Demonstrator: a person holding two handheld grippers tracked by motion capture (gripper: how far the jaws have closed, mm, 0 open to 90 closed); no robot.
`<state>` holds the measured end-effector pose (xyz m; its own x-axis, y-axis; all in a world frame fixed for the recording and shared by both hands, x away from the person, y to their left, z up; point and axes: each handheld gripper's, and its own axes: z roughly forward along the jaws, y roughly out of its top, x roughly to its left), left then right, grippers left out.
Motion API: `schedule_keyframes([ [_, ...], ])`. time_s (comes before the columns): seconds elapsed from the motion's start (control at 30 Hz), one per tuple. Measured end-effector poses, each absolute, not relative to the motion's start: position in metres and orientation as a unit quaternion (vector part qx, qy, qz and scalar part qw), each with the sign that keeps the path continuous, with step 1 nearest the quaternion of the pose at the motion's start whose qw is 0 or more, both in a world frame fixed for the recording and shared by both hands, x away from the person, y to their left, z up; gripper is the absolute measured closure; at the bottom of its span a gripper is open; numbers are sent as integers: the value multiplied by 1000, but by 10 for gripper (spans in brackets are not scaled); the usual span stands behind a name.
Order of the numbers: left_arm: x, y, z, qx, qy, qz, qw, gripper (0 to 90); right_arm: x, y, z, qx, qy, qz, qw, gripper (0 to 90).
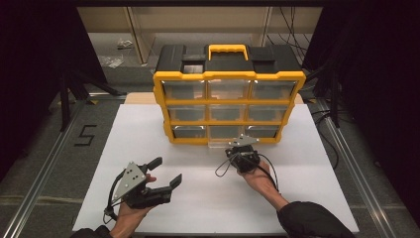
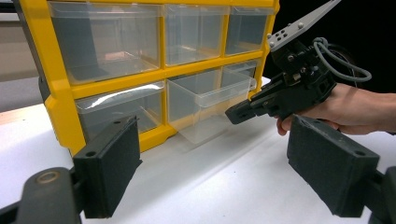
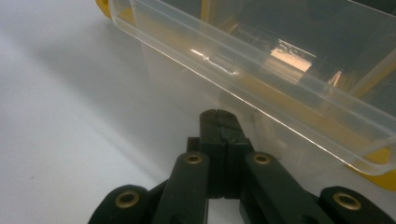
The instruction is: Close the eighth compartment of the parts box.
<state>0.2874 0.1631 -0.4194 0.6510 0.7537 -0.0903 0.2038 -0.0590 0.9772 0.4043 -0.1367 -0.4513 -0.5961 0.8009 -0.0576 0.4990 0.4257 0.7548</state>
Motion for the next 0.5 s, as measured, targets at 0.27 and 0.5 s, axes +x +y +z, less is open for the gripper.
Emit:
schedule_keyframes([
  [0.27,288,163,-420,690,348,232,591,169,412,-136,-452,396,816,360,216,900],
  [0.5,287,163,-420,689,347,232,592,169,414,-135,-453,397,815,361,216,900],
])
